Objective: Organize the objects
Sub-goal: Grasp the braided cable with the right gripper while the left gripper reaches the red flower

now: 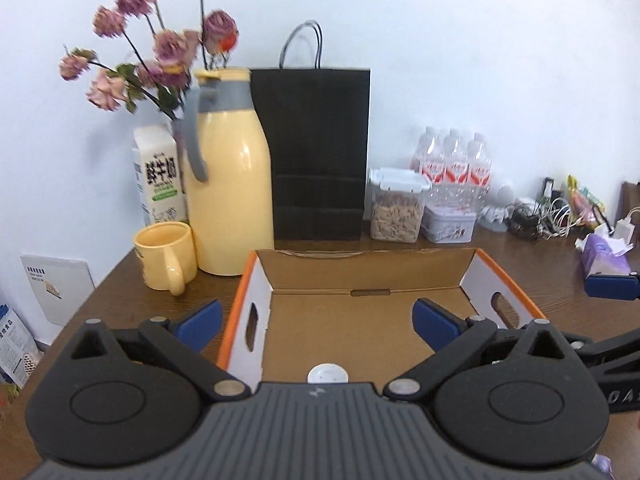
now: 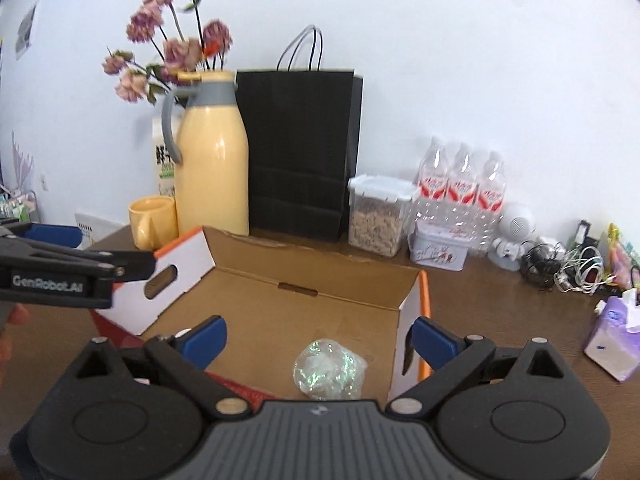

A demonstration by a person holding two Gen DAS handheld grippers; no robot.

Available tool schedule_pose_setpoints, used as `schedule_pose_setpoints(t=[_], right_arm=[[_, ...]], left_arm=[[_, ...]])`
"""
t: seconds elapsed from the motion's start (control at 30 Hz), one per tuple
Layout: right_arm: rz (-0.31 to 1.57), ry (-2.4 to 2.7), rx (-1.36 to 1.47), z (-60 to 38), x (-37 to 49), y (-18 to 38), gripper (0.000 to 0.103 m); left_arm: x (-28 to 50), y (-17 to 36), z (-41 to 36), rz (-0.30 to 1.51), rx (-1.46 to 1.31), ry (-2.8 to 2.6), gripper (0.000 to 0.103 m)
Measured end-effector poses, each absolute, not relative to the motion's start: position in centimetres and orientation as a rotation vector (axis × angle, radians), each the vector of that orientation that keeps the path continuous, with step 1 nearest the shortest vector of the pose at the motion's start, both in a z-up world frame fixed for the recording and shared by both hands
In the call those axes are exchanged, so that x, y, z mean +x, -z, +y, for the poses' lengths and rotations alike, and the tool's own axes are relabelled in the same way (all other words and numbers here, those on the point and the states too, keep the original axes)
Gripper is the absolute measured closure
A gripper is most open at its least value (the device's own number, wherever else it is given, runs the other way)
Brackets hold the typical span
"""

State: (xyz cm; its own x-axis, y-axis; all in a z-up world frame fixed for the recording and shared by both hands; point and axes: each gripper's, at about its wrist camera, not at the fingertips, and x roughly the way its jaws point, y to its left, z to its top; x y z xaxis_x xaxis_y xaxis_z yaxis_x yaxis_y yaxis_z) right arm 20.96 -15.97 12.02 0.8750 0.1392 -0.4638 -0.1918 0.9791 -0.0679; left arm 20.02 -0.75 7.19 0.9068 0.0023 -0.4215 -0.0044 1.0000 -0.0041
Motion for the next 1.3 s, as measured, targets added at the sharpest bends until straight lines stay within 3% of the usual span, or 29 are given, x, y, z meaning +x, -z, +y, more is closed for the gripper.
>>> schedule_pose_setpoints(t=[0.33,0.9,1.3], right_arm=[[0.436,-0.180,-0.100,-17.7,12.6,-11.6,0.003],[0.558,-0.186,-0.052,-18.8,1.9,-4.2,0.003],[0.610,-0.259,-0.157,-14.6,3.7,-1.8,0.003]], left_arm=[[11.9,-6.3,1.4,0.399,0.005,-0.009,0.000],[2.4,1.0,5.2,0.517,-0.099,-0.075,0.000],[2.4,1.5,4.6,0.543,-0.080,-0.038,0.000]])
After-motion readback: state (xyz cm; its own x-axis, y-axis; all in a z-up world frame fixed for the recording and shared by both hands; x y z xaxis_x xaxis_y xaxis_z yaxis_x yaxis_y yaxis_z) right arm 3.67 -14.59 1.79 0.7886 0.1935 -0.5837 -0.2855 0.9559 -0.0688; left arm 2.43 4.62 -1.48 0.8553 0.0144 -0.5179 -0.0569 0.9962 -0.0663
